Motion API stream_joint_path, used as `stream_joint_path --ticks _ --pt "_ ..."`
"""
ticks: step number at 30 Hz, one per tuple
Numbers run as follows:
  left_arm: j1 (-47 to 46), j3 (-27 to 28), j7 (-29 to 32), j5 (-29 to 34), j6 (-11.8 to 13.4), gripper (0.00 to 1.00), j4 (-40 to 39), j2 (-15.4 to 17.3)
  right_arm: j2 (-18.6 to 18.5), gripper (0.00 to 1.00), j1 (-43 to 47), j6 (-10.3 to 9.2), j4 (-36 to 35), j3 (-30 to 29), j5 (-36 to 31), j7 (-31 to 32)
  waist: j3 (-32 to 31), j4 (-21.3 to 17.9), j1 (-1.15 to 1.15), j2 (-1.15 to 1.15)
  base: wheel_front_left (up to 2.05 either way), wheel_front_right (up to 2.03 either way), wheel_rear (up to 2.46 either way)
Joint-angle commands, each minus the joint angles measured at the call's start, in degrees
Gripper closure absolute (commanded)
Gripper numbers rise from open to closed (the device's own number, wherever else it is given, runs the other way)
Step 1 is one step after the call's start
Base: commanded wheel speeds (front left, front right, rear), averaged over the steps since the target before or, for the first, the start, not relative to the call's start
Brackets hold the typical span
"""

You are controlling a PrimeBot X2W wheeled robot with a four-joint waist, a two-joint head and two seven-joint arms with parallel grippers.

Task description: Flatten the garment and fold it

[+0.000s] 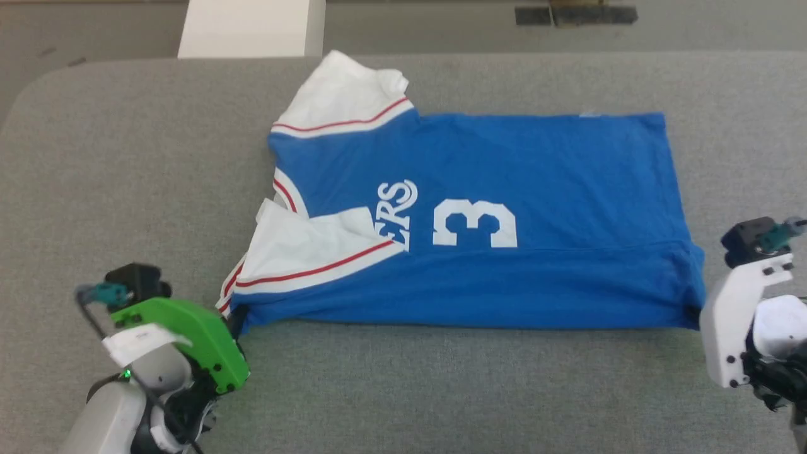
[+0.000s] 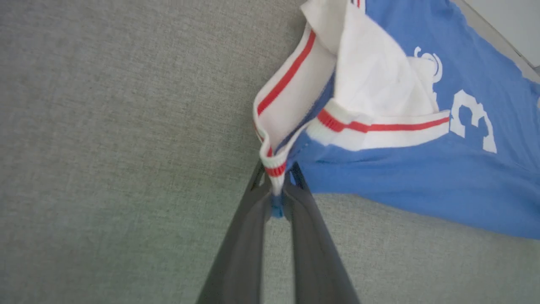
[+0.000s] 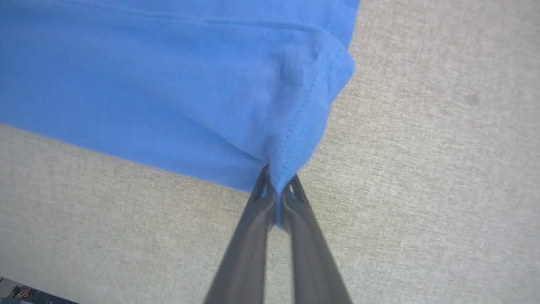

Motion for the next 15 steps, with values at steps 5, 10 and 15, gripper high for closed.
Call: stream_joint_path --ticks 5,10,15 --pt "6.20 2.92 -0.77 -2.14 2.14 1.00 -3.97 0.79 -0.78 1.00 4.30 -0.09 -2.34 -3.05 0.75 0.41 -5.24 0.36 0.00 0.00 0.00 0.00 0.00" --pt "12.37 3.46 -0.23 -3.19 3.98 1.00 -6.79 1.00 -0.51 1.00 8.82 -0.09 -3.80 -4.38 1.40 1.70 -6.54 0.68 0.00 0.00 0.00 0.00 0.00" --pt "16.83 3.09 -0.15 -4.65 4.59 1.00 -6.18 -0.32 0.87 1.00 12.24 -0.09 -3.34 -4.86 1.53 2.58 -6.48 0.96 0.00 0.00 0.00 0.00 0.00"
